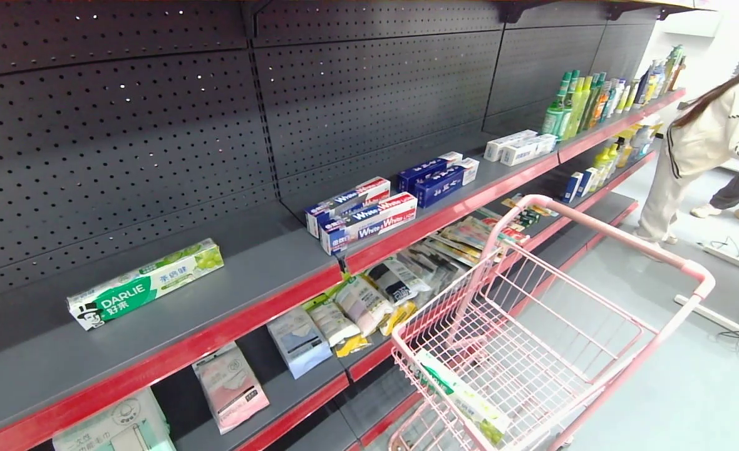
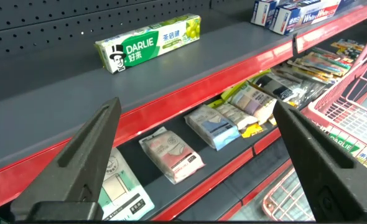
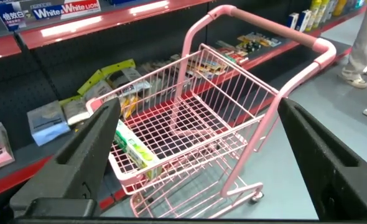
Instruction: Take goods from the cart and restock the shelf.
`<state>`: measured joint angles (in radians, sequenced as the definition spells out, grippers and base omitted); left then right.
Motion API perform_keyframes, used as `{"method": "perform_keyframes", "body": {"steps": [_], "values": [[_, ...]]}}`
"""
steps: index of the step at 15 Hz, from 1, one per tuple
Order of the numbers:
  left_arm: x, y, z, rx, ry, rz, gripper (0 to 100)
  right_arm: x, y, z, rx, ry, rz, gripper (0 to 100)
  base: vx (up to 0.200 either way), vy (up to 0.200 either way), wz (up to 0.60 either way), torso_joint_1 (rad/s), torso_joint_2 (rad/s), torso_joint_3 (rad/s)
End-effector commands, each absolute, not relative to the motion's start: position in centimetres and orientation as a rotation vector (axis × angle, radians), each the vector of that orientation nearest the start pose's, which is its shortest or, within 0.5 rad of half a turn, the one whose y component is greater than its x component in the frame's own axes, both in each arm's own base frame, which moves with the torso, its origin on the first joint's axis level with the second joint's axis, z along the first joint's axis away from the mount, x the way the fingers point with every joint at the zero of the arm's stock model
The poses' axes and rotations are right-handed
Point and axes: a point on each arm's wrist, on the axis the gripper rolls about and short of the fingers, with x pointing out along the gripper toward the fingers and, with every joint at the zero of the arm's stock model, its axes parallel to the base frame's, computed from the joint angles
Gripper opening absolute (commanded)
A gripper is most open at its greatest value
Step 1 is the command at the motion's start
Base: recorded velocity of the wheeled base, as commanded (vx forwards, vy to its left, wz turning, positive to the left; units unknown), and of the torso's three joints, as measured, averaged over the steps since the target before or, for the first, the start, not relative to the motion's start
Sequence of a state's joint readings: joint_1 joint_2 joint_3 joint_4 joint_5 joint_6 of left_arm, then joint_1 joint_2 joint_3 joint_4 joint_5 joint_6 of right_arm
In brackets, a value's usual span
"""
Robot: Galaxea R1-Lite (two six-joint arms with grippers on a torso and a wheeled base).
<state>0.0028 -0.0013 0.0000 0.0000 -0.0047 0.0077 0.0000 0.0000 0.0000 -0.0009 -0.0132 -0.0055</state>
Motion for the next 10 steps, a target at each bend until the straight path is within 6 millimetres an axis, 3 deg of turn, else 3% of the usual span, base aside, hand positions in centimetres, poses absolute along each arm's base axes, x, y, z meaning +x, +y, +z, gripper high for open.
{"method": "perform_keyframes", "body": {"steps": [1, 3, 4, 5, 6, 7, 8, 10], "values": [[-2.3, 0.0, 7.5, 0.006, 0.0, -0.002, 100, -2.0, 0.0, 7.7, -0.031, 0.04, -0.029, 100, 0.0, 0.0, 0.0, 0.0, 0.0, 0.0], [-2.3, 0.0, 7.5, 0.006, 0.0, -0.002, 100, -1.9, 0.0, 7.7, 0.055, 0.045, -0.046, 100, 0.0, 0.0, 0.0, 0.0, 0.0, 0.0], [-2.3, 0.0, 7.6, 0.009, -0.002, -0.002, 100, -1.9, 0.1, 11.6, 0.069, -0.003, 0.042, 100, 0.0, 0.0, 0.0, 0.0, 0.0, 0.0], [-2.3, 0.0, 7.5, 0.008, 0.0, -0.002, 100, 0.6, 0.1, 20.3, 0.193, -0.008, 0.095, 100, 0.0, 0.0, 0.0, 0.0, 0.0, 0.0], [-2.3, 0.0, 7.5, 0.006, 0.0, -0.002, 100, 2.7, 0.2, 25.6, 0.339, -0.034, 0.086, 100, 0.0, 0.0, 0.0, 0.0, 0.0, 0.0], [-2.3, 0.0, 7.5, 0.006, 0.0, -0.002, 100, 7.5, 0.3, 29.0, 0.343, 0.029, 0.07, 100, 0.0, 0.0, 0.0, 0.0, 0.0, 0.0], [-2.3, 0.0, 7.5, 0.005, 0.0, -0.002, 100, 10.1, 0.2, 27.8, 0.237, 0.127, 0.036, 100, 0.0, 0.0, 0.0, 0.0, 0.0, 0.0], [-2.3, 0.0, 7.5, 0.005, 0.0, -0.002, 100, 15.9, 0.1, 21.9, 0.048, 0.462, 0.048, 100, 0.0, 0.0, 0.0, 0.0, 0.0, 0.0]]}}
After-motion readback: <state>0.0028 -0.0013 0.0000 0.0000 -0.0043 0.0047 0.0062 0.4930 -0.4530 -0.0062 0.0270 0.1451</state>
